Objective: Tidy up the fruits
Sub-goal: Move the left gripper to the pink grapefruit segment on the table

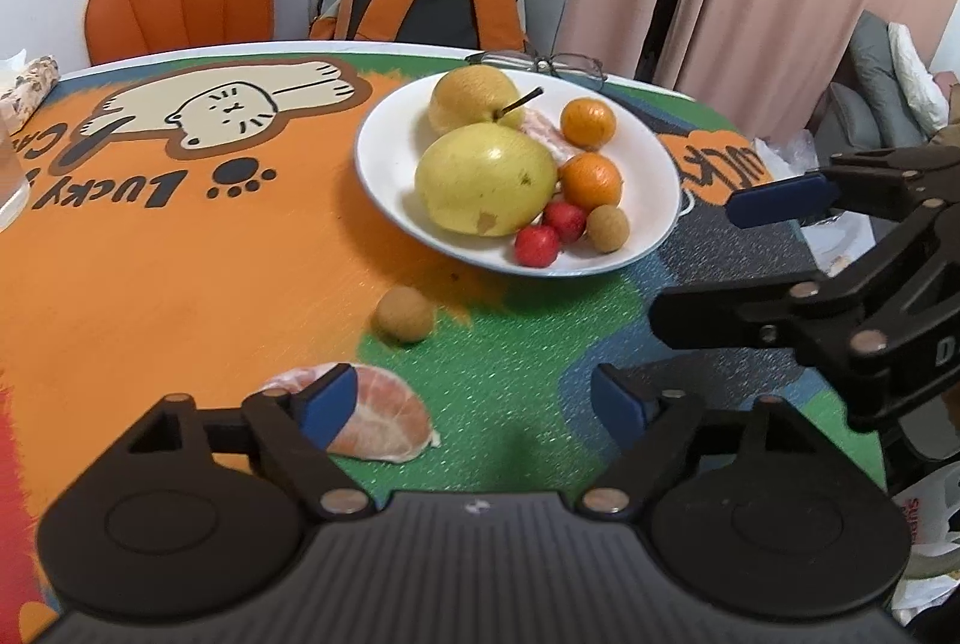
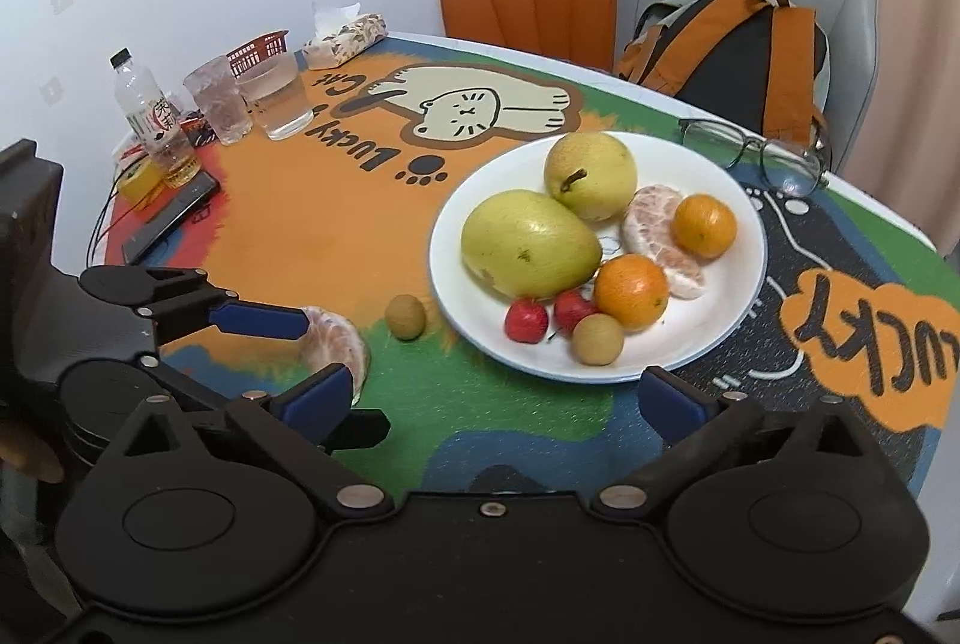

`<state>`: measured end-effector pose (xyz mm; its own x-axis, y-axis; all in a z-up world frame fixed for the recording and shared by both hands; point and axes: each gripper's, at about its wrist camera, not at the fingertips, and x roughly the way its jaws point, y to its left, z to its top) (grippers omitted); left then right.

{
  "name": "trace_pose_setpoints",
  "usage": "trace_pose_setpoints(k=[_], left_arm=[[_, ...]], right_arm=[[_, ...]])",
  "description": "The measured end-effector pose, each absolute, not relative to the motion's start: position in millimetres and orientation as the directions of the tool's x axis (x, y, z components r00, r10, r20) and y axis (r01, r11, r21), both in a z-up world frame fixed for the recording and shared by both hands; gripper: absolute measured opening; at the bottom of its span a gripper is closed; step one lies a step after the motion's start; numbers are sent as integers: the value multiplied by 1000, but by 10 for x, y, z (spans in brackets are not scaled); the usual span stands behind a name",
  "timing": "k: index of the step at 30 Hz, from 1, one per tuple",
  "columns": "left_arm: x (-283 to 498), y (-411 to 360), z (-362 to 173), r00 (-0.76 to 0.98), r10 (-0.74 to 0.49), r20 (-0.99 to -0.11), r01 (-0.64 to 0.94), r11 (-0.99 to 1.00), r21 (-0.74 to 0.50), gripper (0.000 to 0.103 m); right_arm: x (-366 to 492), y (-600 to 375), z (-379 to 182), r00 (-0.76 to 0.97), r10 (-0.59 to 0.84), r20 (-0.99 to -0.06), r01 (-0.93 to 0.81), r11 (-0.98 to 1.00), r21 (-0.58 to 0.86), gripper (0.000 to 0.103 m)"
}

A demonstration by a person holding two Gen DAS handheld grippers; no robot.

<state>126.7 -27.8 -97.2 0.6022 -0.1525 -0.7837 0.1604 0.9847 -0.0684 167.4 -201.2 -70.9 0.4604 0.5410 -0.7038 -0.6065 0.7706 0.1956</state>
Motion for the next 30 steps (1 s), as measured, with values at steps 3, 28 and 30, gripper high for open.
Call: trace_pose_setpoints(k=[3,28,30], left_arm=[[1256,-248,-975,606,-150,-781,166,984,-60,85],[1528,96,-1241,487,-184,-854,462,884,74,85],[1540,114,-1277,483,-177,-858,453,888,72,85]], right_arm=[[1651,-2011,-720,452,540,-710,-599,773,206,103],[1557,-1913,-783,436,529,-728,-582,783,220,103],[1567,-1895,-784,433,529,-730,-581,783,223,103]])
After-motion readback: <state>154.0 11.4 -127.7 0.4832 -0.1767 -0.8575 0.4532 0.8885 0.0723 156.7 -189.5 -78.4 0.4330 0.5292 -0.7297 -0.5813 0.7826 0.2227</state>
